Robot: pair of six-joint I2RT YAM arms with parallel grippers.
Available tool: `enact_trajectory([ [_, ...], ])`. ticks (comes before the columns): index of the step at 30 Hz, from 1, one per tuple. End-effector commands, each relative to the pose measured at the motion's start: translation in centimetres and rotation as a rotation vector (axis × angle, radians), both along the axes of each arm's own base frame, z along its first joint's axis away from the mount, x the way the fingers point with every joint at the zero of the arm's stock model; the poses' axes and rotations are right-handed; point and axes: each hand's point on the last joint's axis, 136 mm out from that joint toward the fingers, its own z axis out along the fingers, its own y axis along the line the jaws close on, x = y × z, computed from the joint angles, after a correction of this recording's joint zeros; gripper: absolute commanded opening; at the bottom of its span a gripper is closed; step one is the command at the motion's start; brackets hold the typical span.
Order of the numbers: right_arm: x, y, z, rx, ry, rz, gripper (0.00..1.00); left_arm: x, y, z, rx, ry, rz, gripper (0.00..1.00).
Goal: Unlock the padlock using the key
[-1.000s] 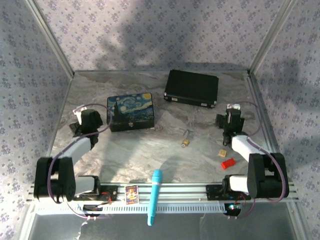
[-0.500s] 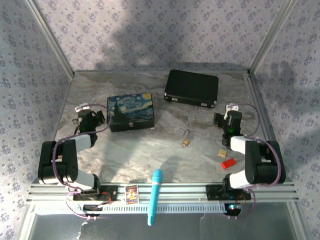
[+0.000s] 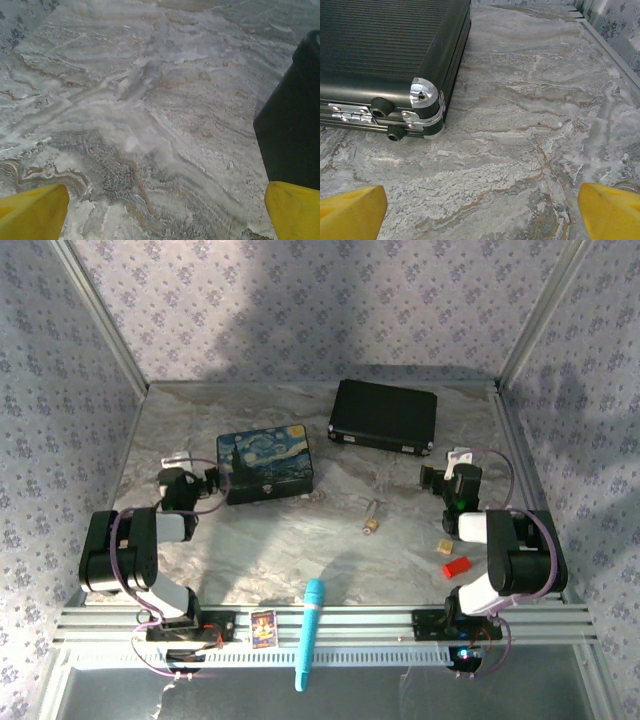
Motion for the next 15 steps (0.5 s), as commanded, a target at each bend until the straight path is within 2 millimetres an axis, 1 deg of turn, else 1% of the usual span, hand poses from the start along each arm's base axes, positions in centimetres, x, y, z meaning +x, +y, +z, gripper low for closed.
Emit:
enact_trajectory([
  [1,0.12,0.25,0.20,-0.016,-0.015,0.015,0.99,0.88,-1.02,1.96,0.008,-0.080,-0.059,1.00],
  [15,0.16,0.19,0.07,-0.006,-0.009,0.020,0.99,1.06,-1.30,1.94,0.029,-0.075,-0.061,1.00],
])
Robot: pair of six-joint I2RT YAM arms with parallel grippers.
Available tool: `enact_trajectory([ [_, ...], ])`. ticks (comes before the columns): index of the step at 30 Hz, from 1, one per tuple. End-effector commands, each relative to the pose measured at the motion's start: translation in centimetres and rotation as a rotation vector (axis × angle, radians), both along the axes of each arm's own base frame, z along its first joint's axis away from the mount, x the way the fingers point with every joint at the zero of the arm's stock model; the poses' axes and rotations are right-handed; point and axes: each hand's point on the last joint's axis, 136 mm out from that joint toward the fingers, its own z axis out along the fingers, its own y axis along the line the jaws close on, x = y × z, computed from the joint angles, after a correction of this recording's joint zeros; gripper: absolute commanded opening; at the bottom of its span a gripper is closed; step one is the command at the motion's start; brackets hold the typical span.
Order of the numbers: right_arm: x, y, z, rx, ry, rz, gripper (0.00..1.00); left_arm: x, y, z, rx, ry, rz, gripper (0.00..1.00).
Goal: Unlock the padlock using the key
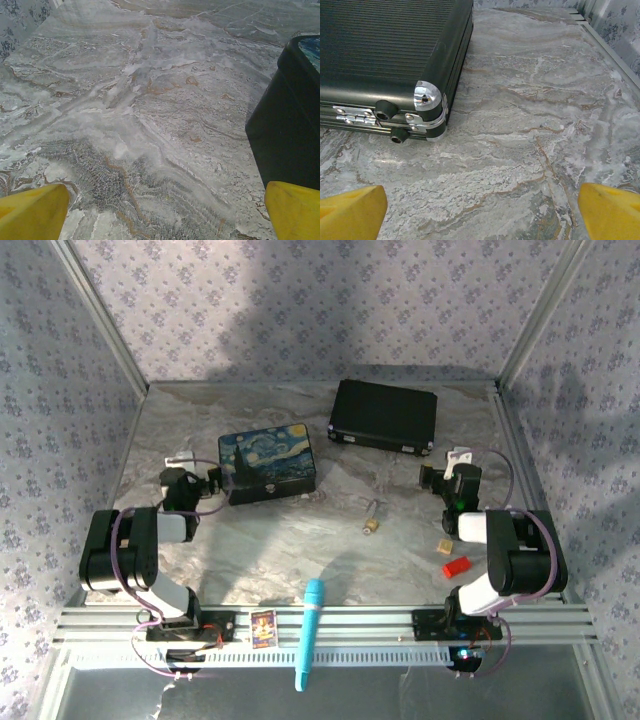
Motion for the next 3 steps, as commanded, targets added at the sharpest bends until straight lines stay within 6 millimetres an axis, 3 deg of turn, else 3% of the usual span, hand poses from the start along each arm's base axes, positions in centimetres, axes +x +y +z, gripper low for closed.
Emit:
enact_trajectory([
  [1,0.04,0.05,-0.07,-0.007,-0.005,0.015,0.99,0.80,-0.52,1.51,0.010,-0.056,-0.026,1.00],
  [3,0.04,0.12,-0.05,-0.009,-0.005,0.019,0.99,0.79,-0.53,1.48,0.011,-0.055,-0.026,1.00],
])
